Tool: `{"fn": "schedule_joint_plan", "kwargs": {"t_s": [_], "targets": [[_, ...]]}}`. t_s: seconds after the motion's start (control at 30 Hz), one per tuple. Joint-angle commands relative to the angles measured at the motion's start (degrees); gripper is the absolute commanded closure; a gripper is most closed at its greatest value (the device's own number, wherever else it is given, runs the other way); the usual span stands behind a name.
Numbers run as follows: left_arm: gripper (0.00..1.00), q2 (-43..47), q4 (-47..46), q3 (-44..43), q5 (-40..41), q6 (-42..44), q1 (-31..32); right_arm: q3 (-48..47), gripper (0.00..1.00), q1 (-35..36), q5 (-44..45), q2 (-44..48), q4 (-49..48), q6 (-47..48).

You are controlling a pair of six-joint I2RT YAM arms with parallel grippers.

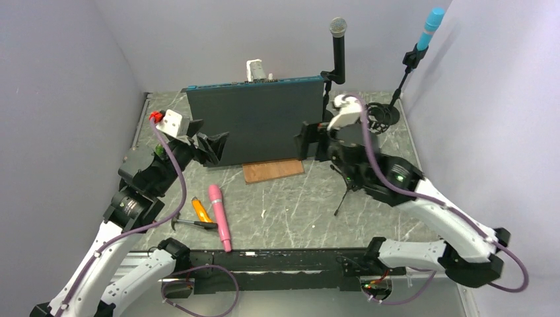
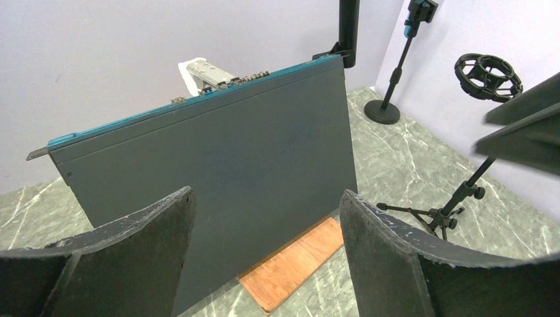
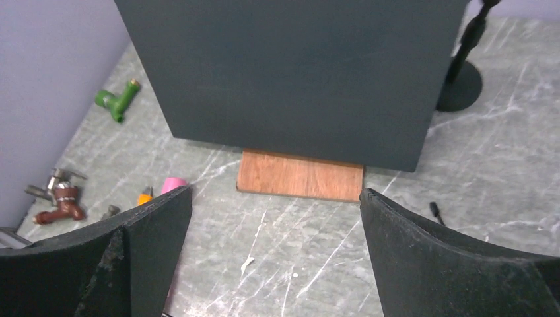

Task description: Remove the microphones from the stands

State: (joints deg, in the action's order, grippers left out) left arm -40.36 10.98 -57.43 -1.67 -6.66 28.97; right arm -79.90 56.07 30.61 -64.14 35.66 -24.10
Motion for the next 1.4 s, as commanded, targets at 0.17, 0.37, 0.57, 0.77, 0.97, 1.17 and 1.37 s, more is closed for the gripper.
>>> {"fn": "schedule_joint_plan", "kwargs": {"t_s": [0.17, 0.37, 0.57, 0.77, 0.97, 1.17, 1.37], "targets": [[0.16, 0.14, -2.54, 0.23, -0.59, 0.23, 0.64, -2.35, 0.0, 0.07, 21.96, 11.18, 11.27, -3.4], [0.16, 0.37, -2.69, 0.41, -0.76, 0.15, 0.93, -8.3, 0.0, -0.34, 32.72, 8.19, 28.28, -14.53], [0.16, -0.1, -2.94, 0.41, -1.86, -0.26, 1.25, -6.43, 0.01, -1.59, 30.23, 6.84, 37.09, -22.37], [0.15, -2.61, -3.52, 0.21, -6.8, -1.27, 1.5, 5.1, 0.02, -6.08, 21.93, 9.98, 34.59, -24.18], [0.15, -6.41, -6.93, 1.28, -17.09, -2.67, 1.69, 17.12, 0.13, -16.61, 10.19, 13.92, 18.2, -12.87], [0.16, -10.77, -9.69, 2.91, -22.73, -0.85, 4.53, 24.63, 0.23, -20.31, 4.16, 16.24, 2.04, -5.23], [0.18, -14.8, -9.82, 3.52, -22.58, 1.52, 10.54, 31.38, 0.32, -21.95, 3.77, 16.43, -7.2, -3.49]]}}
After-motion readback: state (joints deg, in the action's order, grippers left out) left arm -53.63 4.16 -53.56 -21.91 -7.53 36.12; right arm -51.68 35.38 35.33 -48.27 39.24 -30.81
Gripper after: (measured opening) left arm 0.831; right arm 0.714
